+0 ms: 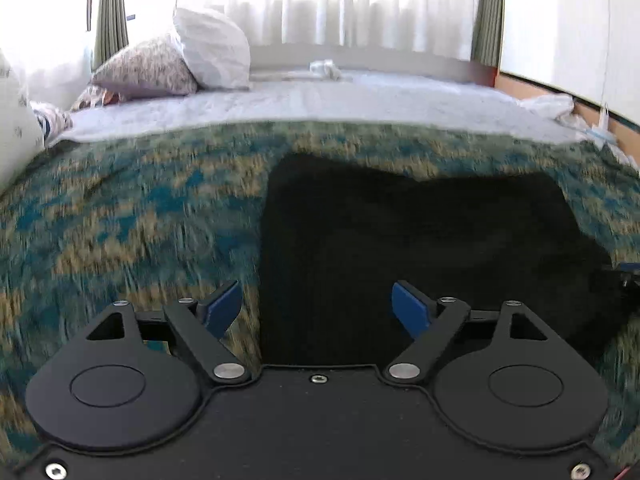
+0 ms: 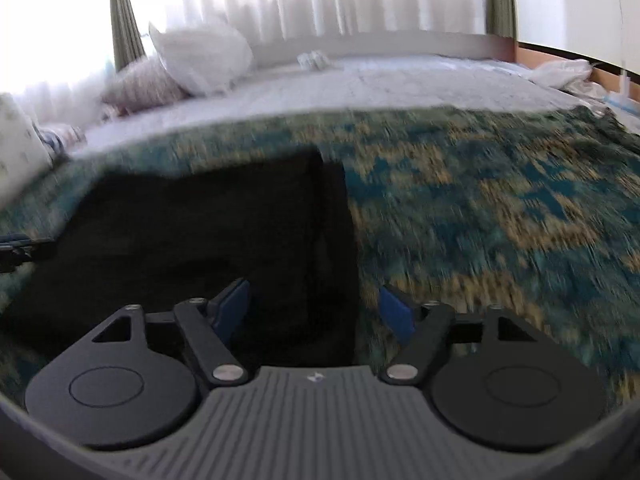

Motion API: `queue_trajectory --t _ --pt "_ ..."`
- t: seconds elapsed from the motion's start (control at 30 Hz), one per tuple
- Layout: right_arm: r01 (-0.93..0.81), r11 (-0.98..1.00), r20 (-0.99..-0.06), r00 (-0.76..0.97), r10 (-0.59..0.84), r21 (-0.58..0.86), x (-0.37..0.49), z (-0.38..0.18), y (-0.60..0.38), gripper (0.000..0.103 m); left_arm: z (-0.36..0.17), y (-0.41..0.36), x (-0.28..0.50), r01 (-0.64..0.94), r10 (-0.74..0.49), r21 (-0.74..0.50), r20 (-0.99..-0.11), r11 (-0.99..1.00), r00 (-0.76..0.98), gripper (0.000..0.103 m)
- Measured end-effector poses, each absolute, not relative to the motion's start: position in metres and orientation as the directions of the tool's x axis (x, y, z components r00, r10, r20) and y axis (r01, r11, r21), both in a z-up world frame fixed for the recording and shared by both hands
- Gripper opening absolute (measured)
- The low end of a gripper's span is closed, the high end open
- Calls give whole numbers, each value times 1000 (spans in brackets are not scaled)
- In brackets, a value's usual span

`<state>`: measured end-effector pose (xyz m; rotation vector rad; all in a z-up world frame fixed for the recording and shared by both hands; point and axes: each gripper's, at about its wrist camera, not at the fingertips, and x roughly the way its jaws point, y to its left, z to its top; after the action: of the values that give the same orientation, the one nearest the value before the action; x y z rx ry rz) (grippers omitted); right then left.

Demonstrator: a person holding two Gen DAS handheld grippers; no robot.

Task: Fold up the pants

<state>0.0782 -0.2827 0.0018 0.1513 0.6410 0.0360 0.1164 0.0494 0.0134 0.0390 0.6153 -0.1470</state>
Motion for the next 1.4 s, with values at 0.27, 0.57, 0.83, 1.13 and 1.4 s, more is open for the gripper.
queue_trajectory --t 0.27,0.57,0.83,1.13,1.4 --pt "84 994 -589 808 -24 75 53 4 -277 78 13 57 95 80 -109 -75 -596 994 795 82" --pt "28 998 -508 861 3 54 10 19 -237 81 26 33 47 115 -123 -52 -582 992 804 96" --pt "-40 999 -504 863 42 14 -7 9 -198 85 14 10 20 121 -112 -27 -619 992 778 101" --pt "-45 999 -522 852 40 3 -14 -5 -186 88 3 4 15 112 -88 -1 -628 994 773 103" --pt "-27 1000 -520 854 17 -13 -13 -10 -183 92 0 1 17 101 -76 5 -626 995 776 103"
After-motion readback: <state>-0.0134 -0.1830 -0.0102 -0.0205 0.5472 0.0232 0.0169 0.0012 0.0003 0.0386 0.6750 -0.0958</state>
